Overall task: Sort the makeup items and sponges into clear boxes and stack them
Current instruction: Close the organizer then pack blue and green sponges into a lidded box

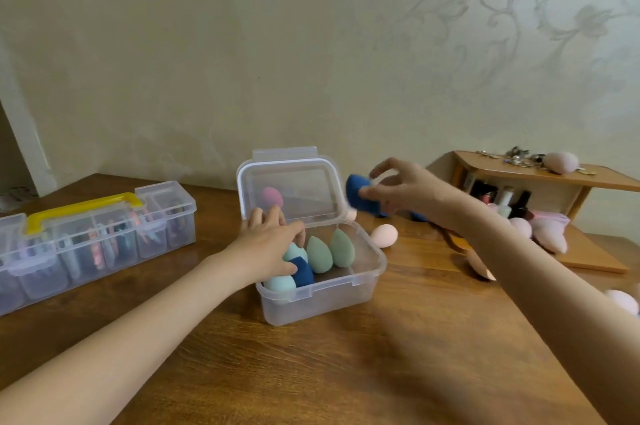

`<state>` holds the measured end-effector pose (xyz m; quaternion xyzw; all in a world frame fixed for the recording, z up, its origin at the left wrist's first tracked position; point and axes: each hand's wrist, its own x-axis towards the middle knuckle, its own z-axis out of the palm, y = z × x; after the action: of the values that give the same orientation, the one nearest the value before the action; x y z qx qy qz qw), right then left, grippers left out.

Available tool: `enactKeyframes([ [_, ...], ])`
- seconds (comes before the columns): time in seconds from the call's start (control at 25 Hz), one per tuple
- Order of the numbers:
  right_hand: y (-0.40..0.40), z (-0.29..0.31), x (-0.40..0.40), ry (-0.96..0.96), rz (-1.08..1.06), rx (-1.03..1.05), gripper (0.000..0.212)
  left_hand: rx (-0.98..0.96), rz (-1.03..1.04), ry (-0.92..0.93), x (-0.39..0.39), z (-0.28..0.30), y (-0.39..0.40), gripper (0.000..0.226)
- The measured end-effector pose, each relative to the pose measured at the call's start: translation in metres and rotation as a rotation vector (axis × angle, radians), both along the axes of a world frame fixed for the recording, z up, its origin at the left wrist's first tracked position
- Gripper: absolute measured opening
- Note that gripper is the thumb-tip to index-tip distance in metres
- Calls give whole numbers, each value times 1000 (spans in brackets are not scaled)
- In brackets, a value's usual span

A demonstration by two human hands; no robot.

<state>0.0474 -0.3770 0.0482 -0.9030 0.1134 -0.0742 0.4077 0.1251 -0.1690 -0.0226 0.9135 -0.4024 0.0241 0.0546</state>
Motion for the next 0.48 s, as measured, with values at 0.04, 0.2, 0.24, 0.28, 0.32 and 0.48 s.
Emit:
enactKeyframes([
  [0.04,12,-2,-8,92,95,-82,31,23,7,-6,-1,1,0,41],
  [0.2,42,-30,-13,260,218,-442,37,49,7,11,-11,4,-1,60],
  [0.24,46,-35,-11,261,214,-494,37,36,-3,25,-13,4,0,62],
  [0.28,51,-38,-11,250,206,-526,37,17,-15,36,-16,5,0,64],
  [0.32,55,-41,-10,237,196,-540,36,-4,-30,46,-17,5,1,66],
  [0.48,68,-52,-6,159,170,-608,22,-24,-105,65,-18,8,4,68],
])
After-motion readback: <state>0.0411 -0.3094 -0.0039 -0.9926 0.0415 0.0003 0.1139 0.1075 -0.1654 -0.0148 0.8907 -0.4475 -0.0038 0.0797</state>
